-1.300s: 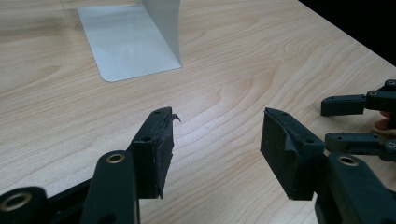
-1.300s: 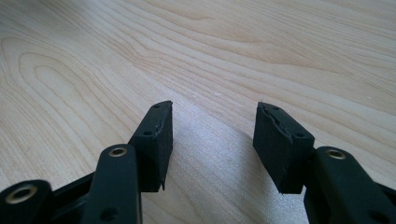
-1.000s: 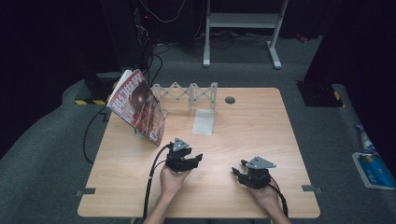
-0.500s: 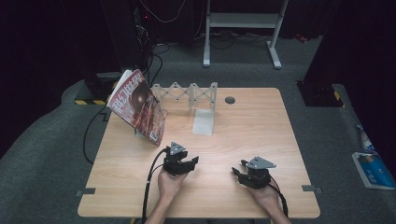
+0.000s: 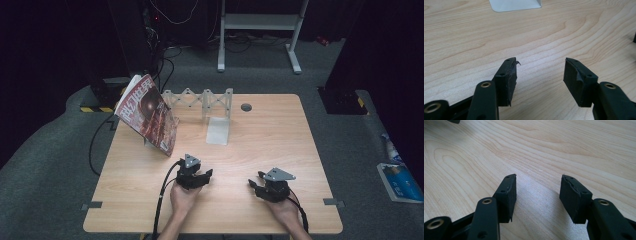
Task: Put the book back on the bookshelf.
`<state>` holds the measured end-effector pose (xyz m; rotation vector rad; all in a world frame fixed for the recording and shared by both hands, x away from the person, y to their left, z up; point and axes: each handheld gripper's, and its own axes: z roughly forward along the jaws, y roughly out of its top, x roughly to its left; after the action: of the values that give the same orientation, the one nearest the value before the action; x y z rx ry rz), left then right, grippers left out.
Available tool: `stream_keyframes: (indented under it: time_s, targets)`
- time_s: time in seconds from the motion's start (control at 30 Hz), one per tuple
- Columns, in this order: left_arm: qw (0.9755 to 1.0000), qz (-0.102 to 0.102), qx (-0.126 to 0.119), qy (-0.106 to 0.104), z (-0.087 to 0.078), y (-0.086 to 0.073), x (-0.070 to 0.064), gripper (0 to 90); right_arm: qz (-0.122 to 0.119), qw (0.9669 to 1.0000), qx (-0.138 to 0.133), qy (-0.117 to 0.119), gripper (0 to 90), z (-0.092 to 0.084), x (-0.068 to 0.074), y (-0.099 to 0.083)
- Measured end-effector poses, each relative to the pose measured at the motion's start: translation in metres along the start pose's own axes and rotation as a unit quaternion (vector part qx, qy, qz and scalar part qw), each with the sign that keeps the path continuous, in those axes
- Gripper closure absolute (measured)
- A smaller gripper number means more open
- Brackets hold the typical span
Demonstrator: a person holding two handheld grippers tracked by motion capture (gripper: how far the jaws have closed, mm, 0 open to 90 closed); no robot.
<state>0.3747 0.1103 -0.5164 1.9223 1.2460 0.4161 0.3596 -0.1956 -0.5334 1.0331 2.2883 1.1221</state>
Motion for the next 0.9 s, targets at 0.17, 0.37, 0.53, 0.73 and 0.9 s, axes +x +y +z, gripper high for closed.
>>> stream_keyframes:
  time_s: [0.17, 0.37, 0.53, 0.73, 0.9]
  targets:
    - [1.0000, 0.004, 0.003, 0.007, 0.002, -0.002, 0.000, 43.6, 0.000, 1.0000, 0.000, 0.000, 47.5, 0.000, 0.000, 0.000]
    - [0.9995, 0.014, 0.008, 0.027, 0.005, -0.007, -0.003, 41.9, 0.000, 1.0000, 0.000, 0.000, 47.5, 0.000, 0.000, 0.000]
    - [0.9993, 0.017, -0.003, 0.033, 0.006, -0.010, -0.005, 39.9, 0.000, 1.0000, 0.000, 0.000, 47.4, 0.000, 0.000, 0.000]
    - [0.9971, 0.050, -0.021, 0.054, 0.007, -0.018, -0.012, 36.3, 0.000, 1.0000, 0.000, 0.000, 47.4, 0.000, 0.000, 0.000]
    - [0.9970, 0.047, -0.026, 0.055, 0.006, -0.020, -0.013, 35.8, 0.000, 1.0000, -0.001, 0.000, 47.1, 0.000, 0.000, 0.000]
